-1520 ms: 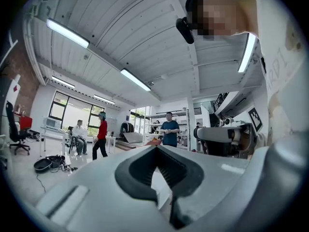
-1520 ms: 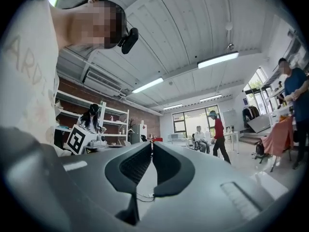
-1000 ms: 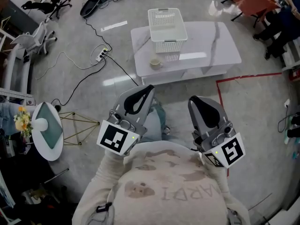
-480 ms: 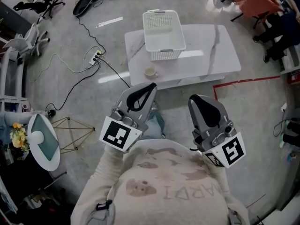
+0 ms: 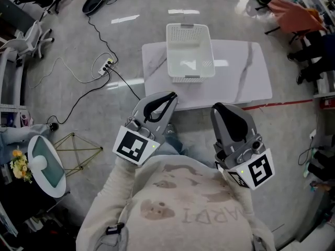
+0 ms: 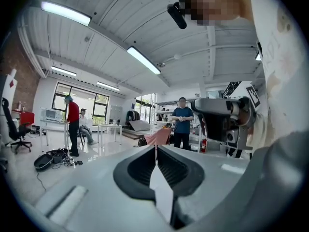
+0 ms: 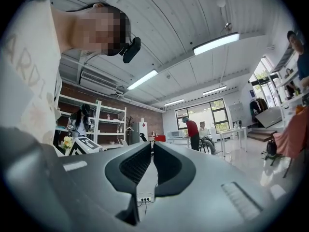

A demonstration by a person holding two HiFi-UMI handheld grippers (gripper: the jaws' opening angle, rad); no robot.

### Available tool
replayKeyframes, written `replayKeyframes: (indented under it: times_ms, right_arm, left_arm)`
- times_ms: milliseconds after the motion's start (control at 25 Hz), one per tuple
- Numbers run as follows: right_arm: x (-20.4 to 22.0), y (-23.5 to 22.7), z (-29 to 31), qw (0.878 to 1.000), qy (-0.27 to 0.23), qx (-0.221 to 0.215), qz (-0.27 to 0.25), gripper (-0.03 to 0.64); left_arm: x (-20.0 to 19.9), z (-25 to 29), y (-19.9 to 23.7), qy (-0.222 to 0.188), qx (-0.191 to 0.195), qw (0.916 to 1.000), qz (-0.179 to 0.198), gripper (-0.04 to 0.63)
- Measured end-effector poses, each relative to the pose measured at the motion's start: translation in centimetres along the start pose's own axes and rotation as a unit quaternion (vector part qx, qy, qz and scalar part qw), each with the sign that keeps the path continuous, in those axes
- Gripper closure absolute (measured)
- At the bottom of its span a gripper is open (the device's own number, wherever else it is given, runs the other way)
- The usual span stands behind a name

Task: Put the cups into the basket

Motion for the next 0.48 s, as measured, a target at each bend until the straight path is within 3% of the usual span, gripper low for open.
replayKeyframes:
  times_ms: [240, 480]
  right_arm:
    - [0.8, -2.6, 2.8, 0.999, 0.029, -0.014, 0.010, 0.580]
    - [1.7, -5.8, 5.6, 0.997, 0.044, -0.054, 0.030, 0.580]
  left_arm:
    - [4.9, 2.9, 3.0, 0.073, -0.027, 0.9967, -0.020, 0.569]
    - [9.7, 4.9, 4.9, 0.151, -0.061, 0.9837, -0.077, 0.538]
Point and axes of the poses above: the fingertips, and each gripper's own axes: z forward along the fingers, y to its left, x out of its underside, the point moved 9 cm from there along -z, backward along the fingers, and after that the axes turned 13 degrees about -x, right-handed, at the moved point
